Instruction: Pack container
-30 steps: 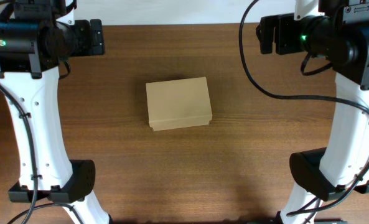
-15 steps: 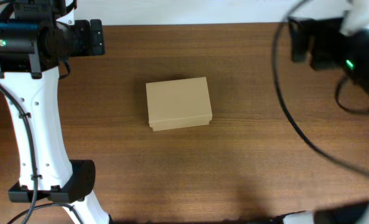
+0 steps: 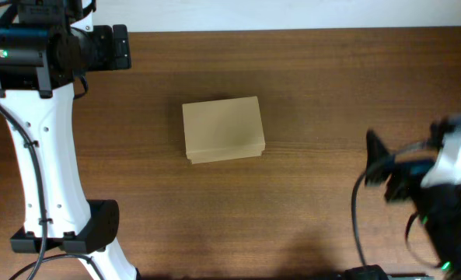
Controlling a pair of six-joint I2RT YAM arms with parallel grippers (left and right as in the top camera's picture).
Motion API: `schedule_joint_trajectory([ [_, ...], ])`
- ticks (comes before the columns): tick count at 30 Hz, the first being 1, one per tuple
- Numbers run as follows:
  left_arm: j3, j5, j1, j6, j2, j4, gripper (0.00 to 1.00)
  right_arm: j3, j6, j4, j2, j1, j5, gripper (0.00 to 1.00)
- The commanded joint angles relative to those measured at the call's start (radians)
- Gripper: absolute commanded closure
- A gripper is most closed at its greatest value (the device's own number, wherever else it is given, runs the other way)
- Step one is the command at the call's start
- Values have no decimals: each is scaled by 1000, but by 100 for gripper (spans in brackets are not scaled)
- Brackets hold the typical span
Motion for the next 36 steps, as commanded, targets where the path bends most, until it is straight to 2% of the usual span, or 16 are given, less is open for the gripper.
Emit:
schedule_joint_trajectory([
  [1, 0, -7, 3, -2, 1, -1, 0, -256, -3, 95, -170, -33, 8, 1],
  [6, 0, -7, 3, -2, 1, -1, 0, -579, -3, 191, -377, -81, 7, 1],
  [11, 0, -7, 3, -2, 1, -1, 0, -804, -3, 222, -521, -121, 4, 1],
  [15, 0, -7, 3, -2, 1, -1, 0, -910, -3, 238, -613, -129, 5, 1],
  [18, 0, -7, 3, -2, 1, -1, 0, -971, -3, 239, -671, -129, 5, 1],
  [36, 0, -7, 3, -2, 1, -1, 0, -1121, -3, 191, -671, -128, 5, 1],
])
